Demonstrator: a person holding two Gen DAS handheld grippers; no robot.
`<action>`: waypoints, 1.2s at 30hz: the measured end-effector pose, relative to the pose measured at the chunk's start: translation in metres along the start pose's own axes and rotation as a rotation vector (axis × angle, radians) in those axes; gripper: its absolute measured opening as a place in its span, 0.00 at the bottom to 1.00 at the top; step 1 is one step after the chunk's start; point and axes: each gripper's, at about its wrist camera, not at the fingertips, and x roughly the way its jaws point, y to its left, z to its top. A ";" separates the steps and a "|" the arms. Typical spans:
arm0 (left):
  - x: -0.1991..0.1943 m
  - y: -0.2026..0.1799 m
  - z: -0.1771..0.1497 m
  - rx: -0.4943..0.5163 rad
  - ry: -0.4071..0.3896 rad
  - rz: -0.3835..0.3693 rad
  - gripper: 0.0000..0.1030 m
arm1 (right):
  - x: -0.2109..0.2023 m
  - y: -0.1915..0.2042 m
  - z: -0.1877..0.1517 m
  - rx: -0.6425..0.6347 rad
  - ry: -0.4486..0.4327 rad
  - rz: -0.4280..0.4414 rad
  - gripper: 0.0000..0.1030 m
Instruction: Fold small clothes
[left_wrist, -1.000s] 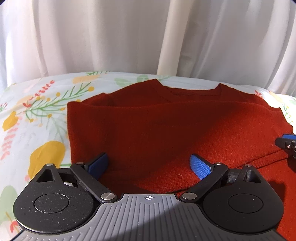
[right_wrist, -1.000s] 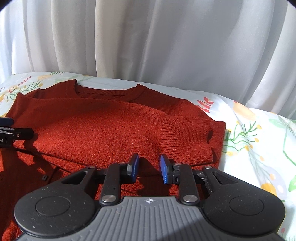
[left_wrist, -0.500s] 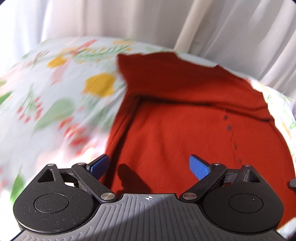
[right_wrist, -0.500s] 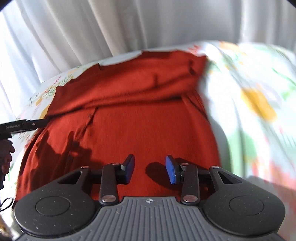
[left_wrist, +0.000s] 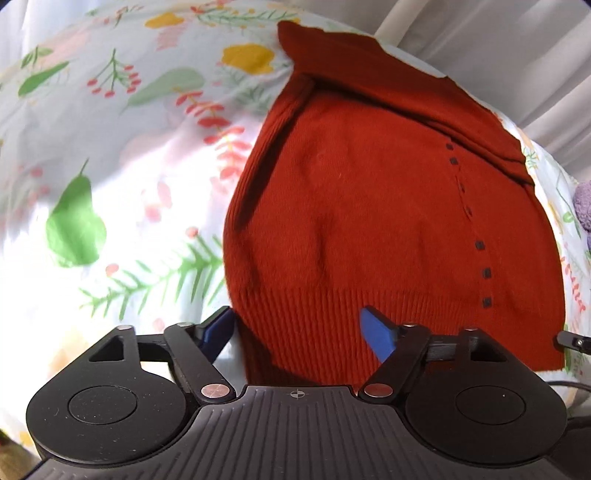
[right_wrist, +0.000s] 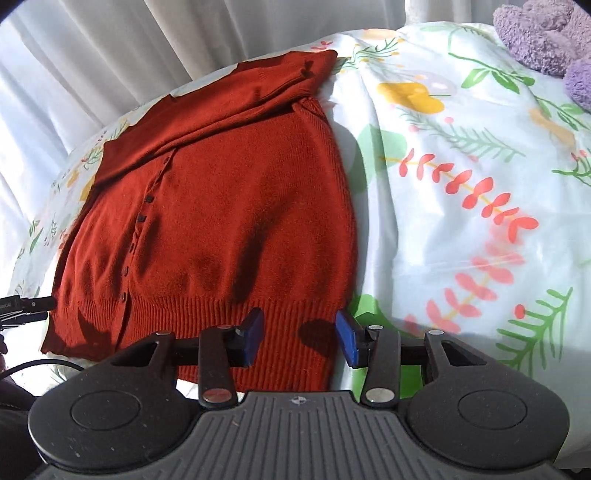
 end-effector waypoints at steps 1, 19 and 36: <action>0.000 0.003 -0.002 -0.011 0.004 -0.002 0.70 | 0.003 -0.001 0.000 0.006 0.013 0.005 0.41; -0.019 0.026 -0.003 -0.115 -0.018 -0.147 0.07 | 0.003 -0.015 -0.006 0.069 0.057 0.064 0.04; -0.027 0.004 0.129 -0.108 -0.353 -0.183 0.07 | -0.003 -0.012 0.088 0.208 -0.285 0.254 0.04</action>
